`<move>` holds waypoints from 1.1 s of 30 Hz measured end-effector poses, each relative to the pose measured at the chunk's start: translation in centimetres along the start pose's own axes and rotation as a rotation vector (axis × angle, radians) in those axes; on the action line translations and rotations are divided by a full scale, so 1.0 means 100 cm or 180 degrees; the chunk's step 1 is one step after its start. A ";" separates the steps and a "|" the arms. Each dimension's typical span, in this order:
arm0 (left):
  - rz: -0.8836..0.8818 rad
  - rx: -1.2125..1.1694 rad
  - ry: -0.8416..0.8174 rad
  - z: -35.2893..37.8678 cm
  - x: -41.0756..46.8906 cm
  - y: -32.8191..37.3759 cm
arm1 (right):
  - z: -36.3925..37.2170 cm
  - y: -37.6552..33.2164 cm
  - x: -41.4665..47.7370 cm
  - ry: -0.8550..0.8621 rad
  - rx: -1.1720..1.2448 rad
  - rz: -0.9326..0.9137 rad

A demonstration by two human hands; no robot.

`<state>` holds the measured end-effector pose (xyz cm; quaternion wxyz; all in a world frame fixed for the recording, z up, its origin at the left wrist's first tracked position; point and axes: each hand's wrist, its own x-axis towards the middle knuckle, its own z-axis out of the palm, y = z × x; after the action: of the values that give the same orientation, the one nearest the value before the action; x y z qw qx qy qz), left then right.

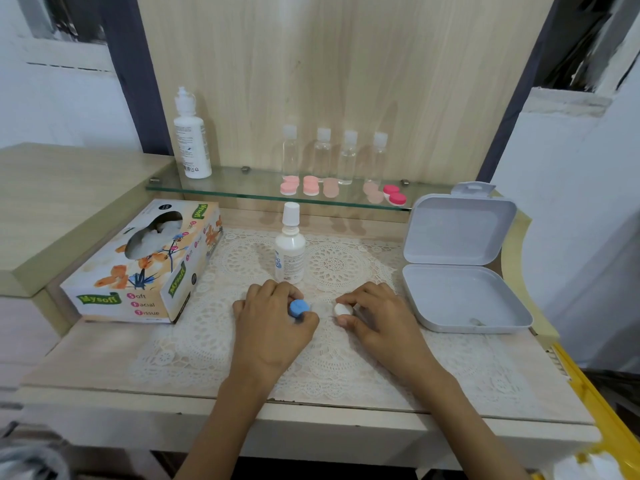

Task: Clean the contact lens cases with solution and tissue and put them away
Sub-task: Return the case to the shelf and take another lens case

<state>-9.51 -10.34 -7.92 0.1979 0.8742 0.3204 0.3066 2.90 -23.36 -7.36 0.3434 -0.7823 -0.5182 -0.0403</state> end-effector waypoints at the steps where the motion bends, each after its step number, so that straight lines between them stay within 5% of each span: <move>1: -0.0012 0.0032 0.0003 0.000 0.000 0.000 | 0.000 0.000 0.000 0.0001 0.0009 0.0011; 23: 0.0161 -0.0045 -0.0074 0.000 -0.001 -0.003 | 0.000 0.001 -0.001 -0.0030 0.0014 0.0036; 33: 0.0723 -0.0022 -0.0155 0.001 -0.002 0.000 | 0.000 0.000 -0.002 -0.0017 0.0003 0.0064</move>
<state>-9.54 -10.45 -8.11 0.1727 0.9113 0.2134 0.3068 2.80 -23.46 -7.45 0.3427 -0.7874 -0.5113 -0.0345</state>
